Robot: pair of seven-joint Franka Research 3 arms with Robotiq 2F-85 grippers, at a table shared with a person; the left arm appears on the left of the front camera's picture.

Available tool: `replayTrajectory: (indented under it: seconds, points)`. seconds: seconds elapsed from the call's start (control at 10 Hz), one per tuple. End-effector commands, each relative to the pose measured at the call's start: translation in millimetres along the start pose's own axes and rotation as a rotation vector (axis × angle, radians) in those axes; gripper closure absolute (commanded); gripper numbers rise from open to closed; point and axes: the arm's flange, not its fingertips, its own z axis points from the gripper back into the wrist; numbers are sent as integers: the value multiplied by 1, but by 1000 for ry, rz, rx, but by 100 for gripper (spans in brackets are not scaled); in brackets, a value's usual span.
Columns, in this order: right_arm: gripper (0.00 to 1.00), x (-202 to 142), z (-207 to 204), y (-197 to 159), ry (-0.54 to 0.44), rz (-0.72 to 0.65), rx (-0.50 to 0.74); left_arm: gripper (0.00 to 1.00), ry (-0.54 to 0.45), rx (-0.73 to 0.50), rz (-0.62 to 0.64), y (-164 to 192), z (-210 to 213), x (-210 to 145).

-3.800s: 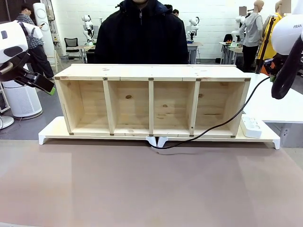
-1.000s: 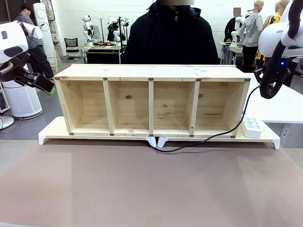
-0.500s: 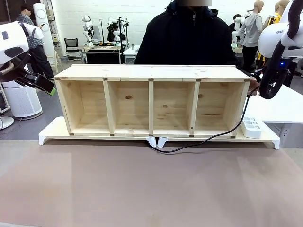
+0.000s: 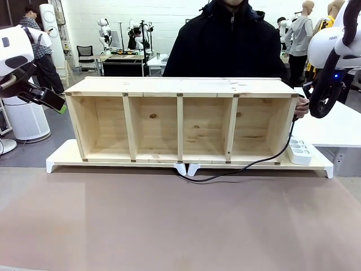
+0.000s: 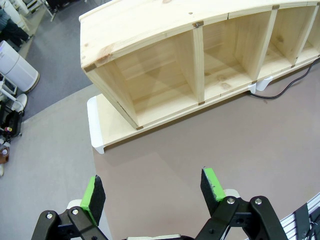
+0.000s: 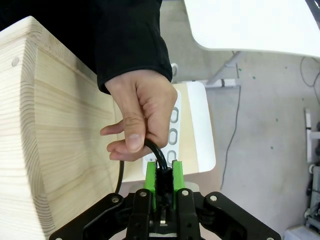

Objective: Perform cable management.
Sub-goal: Release the Power Cable when the human grasps it.

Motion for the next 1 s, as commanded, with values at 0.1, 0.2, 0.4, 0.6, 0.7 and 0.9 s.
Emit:
replayTrajectory:
  seconds: [0.1, 0.2, 0.4, 0.6, 0.7, 0.9]
  points:
    - [84, -1, 0, -1, -6, 4, -6, 0, -11, 7, -1, 0, -2, 1]
    - [84, -1, 0, -1, -6, 4, -6, 0, -11, 7, -1, 0, -2, 1]
    - [65, 0, 0, 0, 4, -9, -3, 0, -11, 7, -1, 0, -2, 1]
    - [46, 0, 0, 0, 5, -8, -7, 0, -11, 7, -1, 0, -2, 1]
    - [51, 0, 1, 0, 4, -6, -7, 0, -11, 7, -1, 0, -2, 1]
    - [32, 1, 1, 0, -1, -8, -6, 0, -11, 7, -1, 0, -2, 1]
